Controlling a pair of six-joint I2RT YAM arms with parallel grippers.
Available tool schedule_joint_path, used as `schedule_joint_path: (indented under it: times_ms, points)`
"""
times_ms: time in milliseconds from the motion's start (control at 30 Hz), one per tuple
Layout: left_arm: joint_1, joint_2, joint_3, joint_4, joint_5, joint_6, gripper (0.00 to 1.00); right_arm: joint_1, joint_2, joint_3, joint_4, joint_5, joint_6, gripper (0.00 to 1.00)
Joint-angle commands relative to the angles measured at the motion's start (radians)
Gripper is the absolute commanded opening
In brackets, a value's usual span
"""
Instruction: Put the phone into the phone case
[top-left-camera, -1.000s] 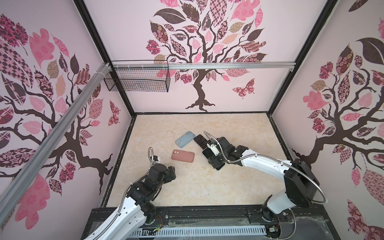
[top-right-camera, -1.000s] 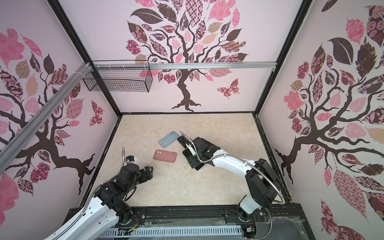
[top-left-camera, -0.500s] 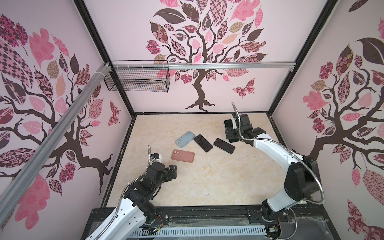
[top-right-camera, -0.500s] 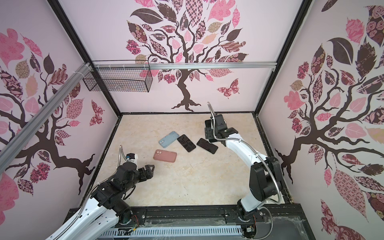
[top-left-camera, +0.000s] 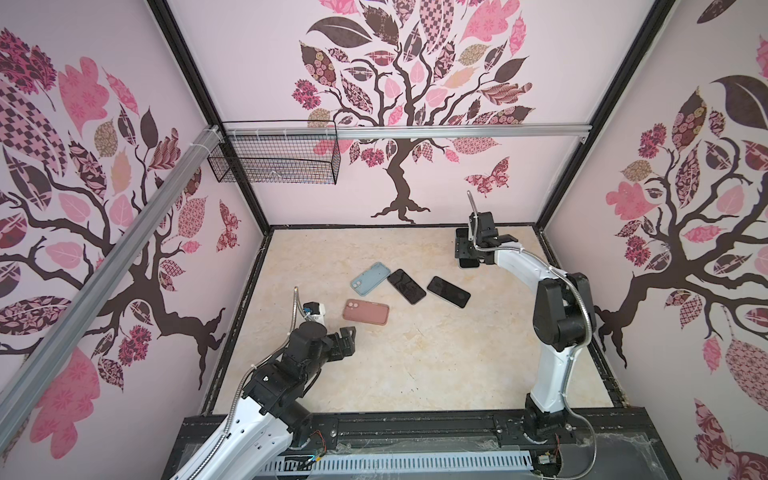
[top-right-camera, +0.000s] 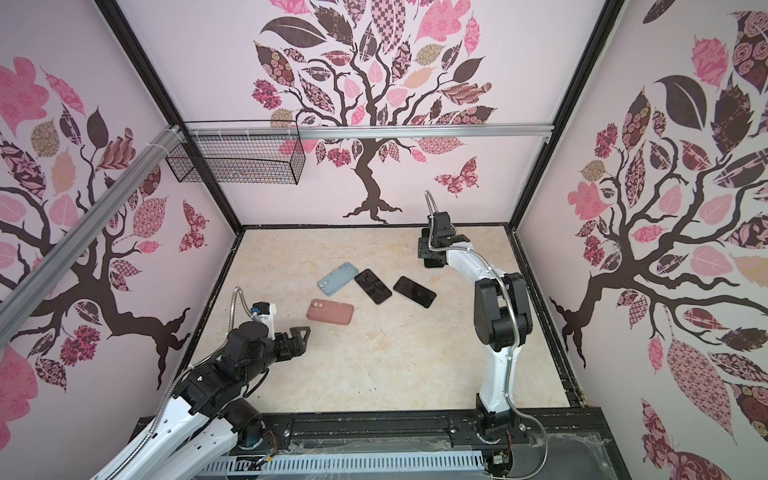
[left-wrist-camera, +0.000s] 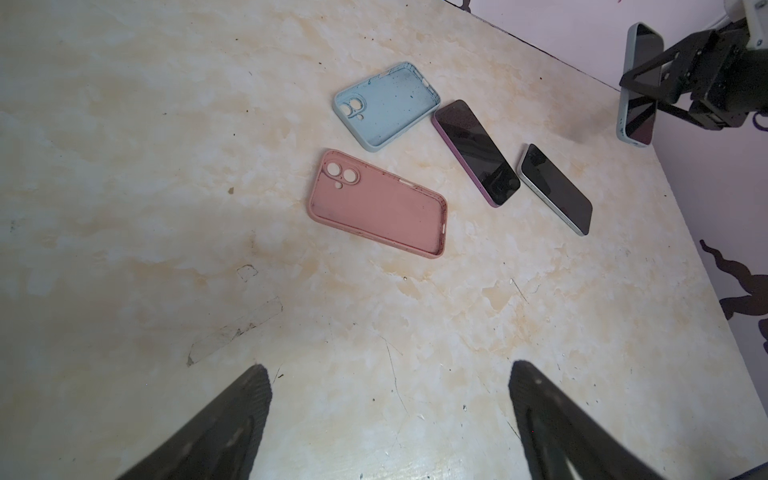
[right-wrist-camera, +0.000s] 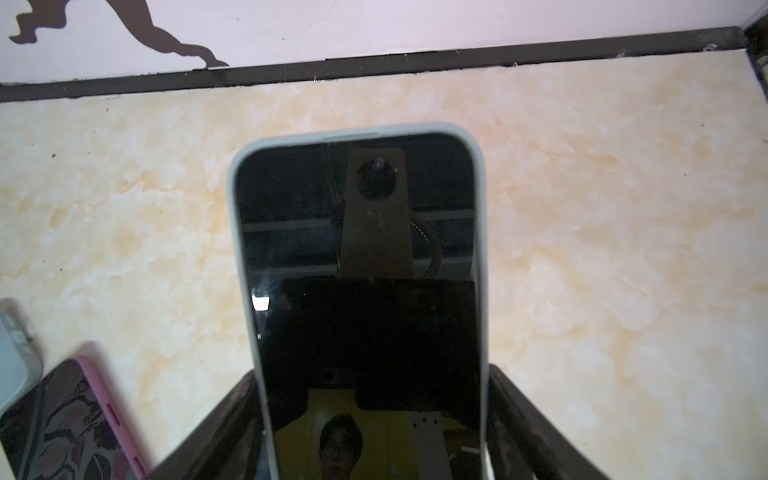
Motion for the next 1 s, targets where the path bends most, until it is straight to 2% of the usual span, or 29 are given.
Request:
schedule_joint_path:
  times_ms: [0, 400, 967]
  points:
    - [0.004, 0.004, 0.063, -0.027, -0.02, 0.016, 0.93, -0.008, 0.09, 0.122, -0.006, -0.002, 0.012, 0.17]
    - [0.004, 0.013, 0.078, -0.071, -0.032, -0.002, 0.94, -0.016, 0.309, 0.33, -0.065, -0.001, 0.029, 0.2]
    - [0.004, 0.009, 0.059, -0.085, -0.043, -0.038, 0.93, -0.016, 0.425, 0.394, -0.123, -0.064, 0.06, 0.33]
